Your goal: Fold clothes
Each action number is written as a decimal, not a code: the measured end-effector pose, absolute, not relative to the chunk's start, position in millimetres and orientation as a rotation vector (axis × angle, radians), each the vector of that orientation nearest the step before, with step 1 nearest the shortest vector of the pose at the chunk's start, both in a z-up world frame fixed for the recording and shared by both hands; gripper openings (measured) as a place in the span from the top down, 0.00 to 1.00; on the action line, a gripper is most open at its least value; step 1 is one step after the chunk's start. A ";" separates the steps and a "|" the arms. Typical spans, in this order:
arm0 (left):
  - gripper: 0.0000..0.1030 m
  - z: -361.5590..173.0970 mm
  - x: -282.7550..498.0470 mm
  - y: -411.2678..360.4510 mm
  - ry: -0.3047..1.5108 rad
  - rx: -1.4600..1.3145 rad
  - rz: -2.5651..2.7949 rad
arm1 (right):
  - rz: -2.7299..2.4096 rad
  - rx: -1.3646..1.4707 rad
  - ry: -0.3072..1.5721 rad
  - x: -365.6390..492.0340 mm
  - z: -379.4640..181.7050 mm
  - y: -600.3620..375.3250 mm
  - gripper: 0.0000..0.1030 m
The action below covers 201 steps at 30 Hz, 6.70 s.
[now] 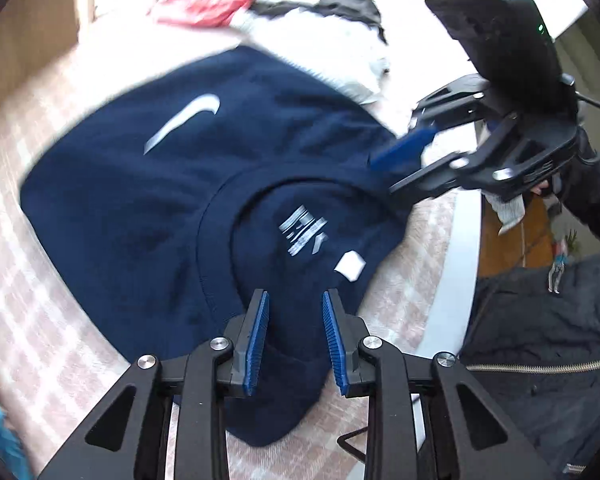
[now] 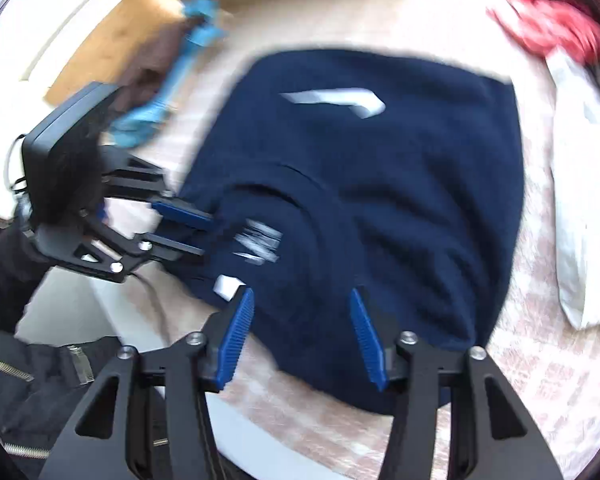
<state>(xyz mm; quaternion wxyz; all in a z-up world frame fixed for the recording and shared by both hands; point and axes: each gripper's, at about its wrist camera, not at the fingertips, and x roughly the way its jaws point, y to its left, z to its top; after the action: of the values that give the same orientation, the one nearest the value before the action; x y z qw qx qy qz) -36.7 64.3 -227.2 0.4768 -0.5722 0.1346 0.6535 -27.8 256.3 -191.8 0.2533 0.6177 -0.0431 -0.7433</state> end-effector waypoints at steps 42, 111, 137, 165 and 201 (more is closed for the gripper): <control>0.62 -213.2 11.1 220.6 0.424 -1.238 1.534 | -2.161 1.851 -0.615 -48.5 -195.0 389.1 0.75; 0.78 -233.0 1.4 265.5 0.530 -1.271 1.175 | -2.515 1.511 -0.450 37.3 -154.6 385.4 0.90; 0.56 -262.2 -117.3 5.8 -0.372 -1.690 2.018 | -2.371 1.699 -0.601 -95.1 -203.3 354.9 0.45; 0.39 -259.4 -111.6 56.7 0.063 -1.740 2.105 | -2.296 1.757 0.058 -96.4 -206.6 293.2 0.36; 0.87 -148.8 -87.8 37.7 -0.201 -1.389 2.162 | -1.953 1.347 -0.370 -108.7 -126.1 206.0 0.78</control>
<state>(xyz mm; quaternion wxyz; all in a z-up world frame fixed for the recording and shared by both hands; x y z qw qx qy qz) -87.8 37.7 -148.8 0.2784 -0.5177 -0.0751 0.8055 -108.7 206.0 -126.1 0.3618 0.5229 -0.1438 -0.7582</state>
